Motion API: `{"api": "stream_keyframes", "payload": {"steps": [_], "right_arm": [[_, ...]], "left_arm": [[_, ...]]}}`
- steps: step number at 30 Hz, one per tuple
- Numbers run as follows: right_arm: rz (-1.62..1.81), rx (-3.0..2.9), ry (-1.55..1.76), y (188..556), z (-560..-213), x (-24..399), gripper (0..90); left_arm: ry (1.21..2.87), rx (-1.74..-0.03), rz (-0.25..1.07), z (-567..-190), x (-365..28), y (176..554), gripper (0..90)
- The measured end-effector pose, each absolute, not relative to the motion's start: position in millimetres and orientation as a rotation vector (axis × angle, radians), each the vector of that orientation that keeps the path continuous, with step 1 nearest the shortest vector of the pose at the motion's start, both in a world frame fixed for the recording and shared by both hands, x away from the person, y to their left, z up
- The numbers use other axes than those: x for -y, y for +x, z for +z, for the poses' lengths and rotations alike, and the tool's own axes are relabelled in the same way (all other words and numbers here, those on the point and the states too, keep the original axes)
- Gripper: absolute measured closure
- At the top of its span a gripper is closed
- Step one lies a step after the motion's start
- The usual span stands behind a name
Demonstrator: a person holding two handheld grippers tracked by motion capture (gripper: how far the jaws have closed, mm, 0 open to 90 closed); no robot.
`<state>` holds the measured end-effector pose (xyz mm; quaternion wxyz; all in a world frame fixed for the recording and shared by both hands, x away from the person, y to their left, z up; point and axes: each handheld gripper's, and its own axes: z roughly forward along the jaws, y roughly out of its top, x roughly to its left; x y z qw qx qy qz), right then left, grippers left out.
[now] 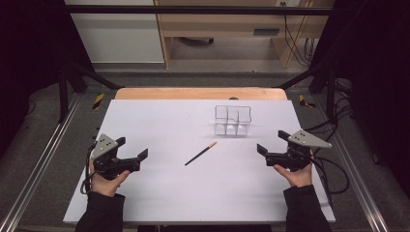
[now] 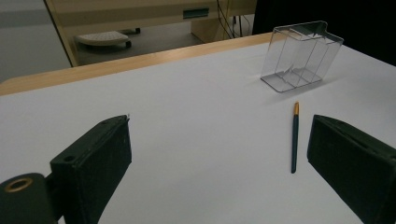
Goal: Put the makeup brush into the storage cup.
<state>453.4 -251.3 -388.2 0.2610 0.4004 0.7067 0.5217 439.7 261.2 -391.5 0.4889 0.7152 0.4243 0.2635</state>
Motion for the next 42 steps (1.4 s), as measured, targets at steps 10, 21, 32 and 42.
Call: {"api": "stream_keyframes", "payload": {"steps": [10, 21, 32, 42], "right_arm": [[1.411, -1.908, 1.104, 450.6, -388.3, 255.4, 5.8], [1.397, -1.902, 1.116, 447.8, -386.6, 255.3, 6.0], [1.385, -1.914, 1.114, 448.3, -388.8, 252.1, 6.1], [1.382, -1.922, 1.109, 447.5, -388.8, 249.7, 6.3]], "left_arm": [[1.751, -1.029, 0.635, -394.0, -255.0, 440.6, 6.7], [1.795, -1.005, 0.608, -395.6, -238.4, 445.2, 7.0], [1.853, -0.975, 0.594, -391.1, -221.6, 452.4, 7.2], [1.879, -0.950, 0.585, -383.3, -205.6, 464.0, 7.1]]}}
